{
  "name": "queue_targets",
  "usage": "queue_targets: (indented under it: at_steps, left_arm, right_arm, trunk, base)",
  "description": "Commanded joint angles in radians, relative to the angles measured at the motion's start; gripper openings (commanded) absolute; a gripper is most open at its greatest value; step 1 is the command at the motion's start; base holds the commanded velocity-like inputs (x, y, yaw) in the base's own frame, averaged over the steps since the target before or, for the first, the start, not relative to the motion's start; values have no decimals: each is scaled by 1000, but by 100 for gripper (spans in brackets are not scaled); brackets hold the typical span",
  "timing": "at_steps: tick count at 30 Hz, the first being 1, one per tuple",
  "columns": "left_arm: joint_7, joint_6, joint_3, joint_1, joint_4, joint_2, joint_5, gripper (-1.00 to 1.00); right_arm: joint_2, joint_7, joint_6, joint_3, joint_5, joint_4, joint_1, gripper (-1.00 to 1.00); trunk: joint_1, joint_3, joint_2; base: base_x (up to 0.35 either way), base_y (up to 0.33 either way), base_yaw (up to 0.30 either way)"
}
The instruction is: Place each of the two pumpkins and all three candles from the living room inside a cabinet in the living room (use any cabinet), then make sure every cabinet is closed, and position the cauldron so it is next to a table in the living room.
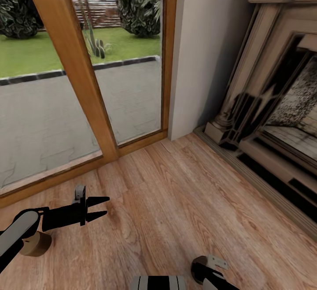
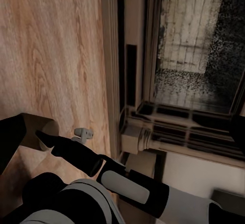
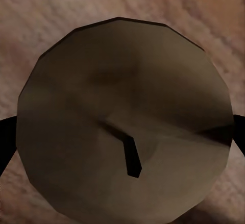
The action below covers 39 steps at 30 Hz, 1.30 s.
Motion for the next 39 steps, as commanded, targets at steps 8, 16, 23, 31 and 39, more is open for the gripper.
queue_targets:
  at_steps: [8,16,23,31,39]
  left_arm:
    - [-8,0,-2,-1,1,1,-5,100]
    - [-8,0,-2,-1,1,1,-5,100]
    - [-8,0,-2,-1,1,-1,-6,100]
    - [-7,0,-2,-1,1,-1,-7,100]
    - [-7,0,-3,-1,6,-2,-7,100]
  right_arm:
    - [0,-4,-4,6,-17,0,0,-100]
    - [0,-4,-4,6,-17,0,0,-100]
    - [0,-4,-4,6,-17,0,0,-100]
    - [0,-4,-6,6,-16,0,0,-100]
    - [0,-4,-9,4,-15,-3,0,-100]
  trunk:
    - [0,-1,0]
    - [0,-1,0]
    - [0,-1,0]
    - [-1,7,0]
    - [-5,38,2]
  base:
    - [0,0,0]
    - [0,0,0]
    - [0,0,0]
    - [0,0,0]
    - [0,0,0]
